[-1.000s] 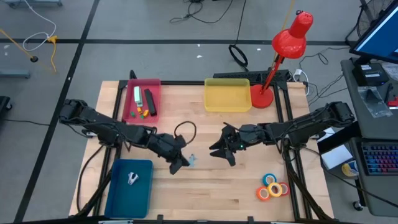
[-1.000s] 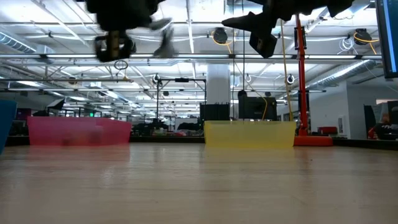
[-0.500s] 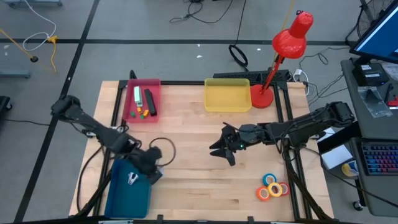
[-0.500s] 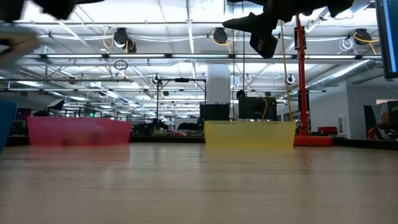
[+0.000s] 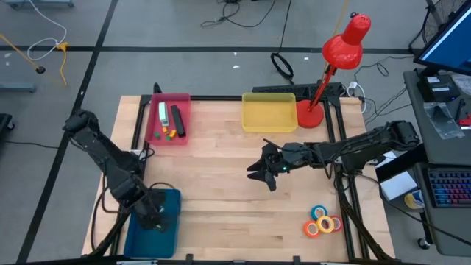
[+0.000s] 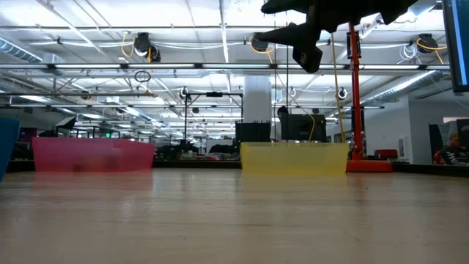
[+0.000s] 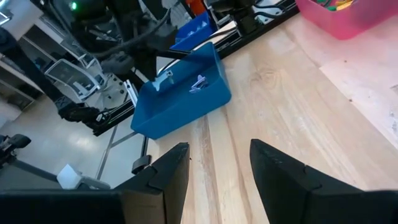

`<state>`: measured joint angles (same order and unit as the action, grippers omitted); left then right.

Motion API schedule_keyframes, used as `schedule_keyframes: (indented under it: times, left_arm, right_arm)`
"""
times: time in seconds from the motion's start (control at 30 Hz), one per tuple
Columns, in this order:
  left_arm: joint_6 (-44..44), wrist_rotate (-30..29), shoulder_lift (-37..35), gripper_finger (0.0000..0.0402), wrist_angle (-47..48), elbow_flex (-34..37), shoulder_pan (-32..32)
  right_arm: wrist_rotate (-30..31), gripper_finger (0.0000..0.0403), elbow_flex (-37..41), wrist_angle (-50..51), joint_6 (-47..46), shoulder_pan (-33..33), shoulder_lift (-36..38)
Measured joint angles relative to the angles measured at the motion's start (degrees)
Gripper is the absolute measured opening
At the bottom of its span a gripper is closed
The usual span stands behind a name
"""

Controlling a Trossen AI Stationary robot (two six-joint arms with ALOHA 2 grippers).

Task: Pick and place Stapler, Stapler remover, tape
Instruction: Put the blue staple remover into the blue bin

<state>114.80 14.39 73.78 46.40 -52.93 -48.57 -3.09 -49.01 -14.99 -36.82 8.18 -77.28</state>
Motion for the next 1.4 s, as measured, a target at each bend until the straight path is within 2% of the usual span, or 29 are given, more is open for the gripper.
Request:
schedule_keyframes:
  times: [0.23,0.47,0.67,1.13,1.4]
  left_arm:
    - [2.3,-0.3,5.7,0.0000,-4.4,0.0,-1.1]
    - [2.3,4.0,11.3,0.0000,-4.2,0.0,-1.0]
    - [2.0,4.1,14.8,0.0000,-7.6,0.0,-0.9]
    - [0.6,5.3,17.6,0.0010,-7.9,0.0,-0.9]
    - [0.5,5.1,17.7,0.0052,-7.6,0.0,-0.9]
  right_arm:
    - [0.0,0.0160,0.0,0.0,1.4,-0.4,0.0]
    - [0.0,0.0160,0.0,0.0,1.9,-0.4,0.0]
    - [0.0,0.0160,0.0,0.1,1.9,-0.4,0.0]
    - [0.0,0.0160,0.0,-0.1,1.9,-0.4,0.0]
    - [-0.2,0.0160,0.0,-0.1,1.9,-0.3,0.0]
